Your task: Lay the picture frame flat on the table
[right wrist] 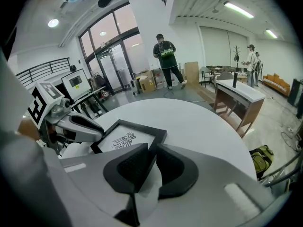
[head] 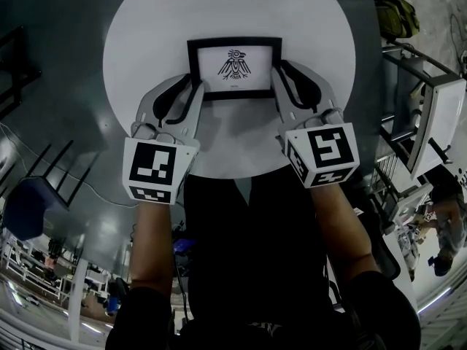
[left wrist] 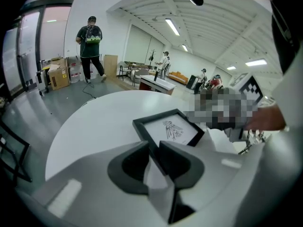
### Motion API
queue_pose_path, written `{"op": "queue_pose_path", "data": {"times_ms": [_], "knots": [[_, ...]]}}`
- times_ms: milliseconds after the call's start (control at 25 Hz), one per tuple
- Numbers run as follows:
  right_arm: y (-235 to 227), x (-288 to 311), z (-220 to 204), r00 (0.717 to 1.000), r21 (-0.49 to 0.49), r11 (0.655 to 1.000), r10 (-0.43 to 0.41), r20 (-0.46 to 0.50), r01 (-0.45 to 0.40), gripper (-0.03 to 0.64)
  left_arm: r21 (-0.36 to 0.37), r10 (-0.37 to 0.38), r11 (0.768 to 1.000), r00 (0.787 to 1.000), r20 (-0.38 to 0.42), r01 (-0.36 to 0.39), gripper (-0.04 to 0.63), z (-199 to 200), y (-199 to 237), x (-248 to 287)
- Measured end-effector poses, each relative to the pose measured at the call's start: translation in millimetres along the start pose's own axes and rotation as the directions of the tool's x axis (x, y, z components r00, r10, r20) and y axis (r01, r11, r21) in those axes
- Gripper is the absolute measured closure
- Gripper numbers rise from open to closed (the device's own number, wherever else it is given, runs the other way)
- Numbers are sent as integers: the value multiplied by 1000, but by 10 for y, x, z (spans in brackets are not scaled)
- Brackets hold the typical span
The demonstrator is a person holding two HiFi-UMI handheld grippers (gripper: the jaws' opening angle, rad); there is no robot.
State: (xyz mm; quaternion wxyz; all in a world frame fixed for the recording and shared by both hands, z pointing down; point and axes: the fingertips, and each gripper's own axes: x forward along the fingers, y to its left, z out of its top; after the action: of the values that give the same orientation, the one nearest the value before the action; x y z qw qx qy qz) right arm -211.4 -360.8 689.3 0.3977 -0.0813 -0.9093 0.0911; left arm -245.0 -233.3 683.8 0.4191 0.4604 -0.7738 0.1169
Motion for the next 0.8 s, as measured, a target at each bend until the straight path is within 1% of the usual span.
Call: {"op": "queue_pose_path", "data": {"times_ms": [160,240,320,440,520,560,720,800], "knots": [[-5,-53,-7,1000,-5,1000,-9,1,9,558,12,-6,1000,1000,4,6,528,-4,-35,-47],[-48,-73,13,1000,-10,1000,-24,1,24,543,5,-3,1000,1000,20,3,505,34,-8,-79],[-107,-129,54,999,-8,999,-41,7,42,523,-13,17,1000,999,49,-16,503,94,67,-167],[-137,-274,218,997,-14,999,-52,50,53,546,-22,54,998,994,98,-52,505,235,222,-370],[-80,-369,396,995,-41,999,-32,96,36,583,-19,62,998,989,137,-59,510,378,309,-515],[-23,-418,498,993,-56,998,-10,121,16,615,-16,61,998,986,158,-59,519,460,338,-594],[262,-735,913,981,-98,994,56,184,-39,618,19,38,999,975,219,-43,592,786,295,-995],[421,-950,1147,973,-112,992,82,214,-59,618,49,14,998,969,247,-27,592,962,212,-1243]]}}
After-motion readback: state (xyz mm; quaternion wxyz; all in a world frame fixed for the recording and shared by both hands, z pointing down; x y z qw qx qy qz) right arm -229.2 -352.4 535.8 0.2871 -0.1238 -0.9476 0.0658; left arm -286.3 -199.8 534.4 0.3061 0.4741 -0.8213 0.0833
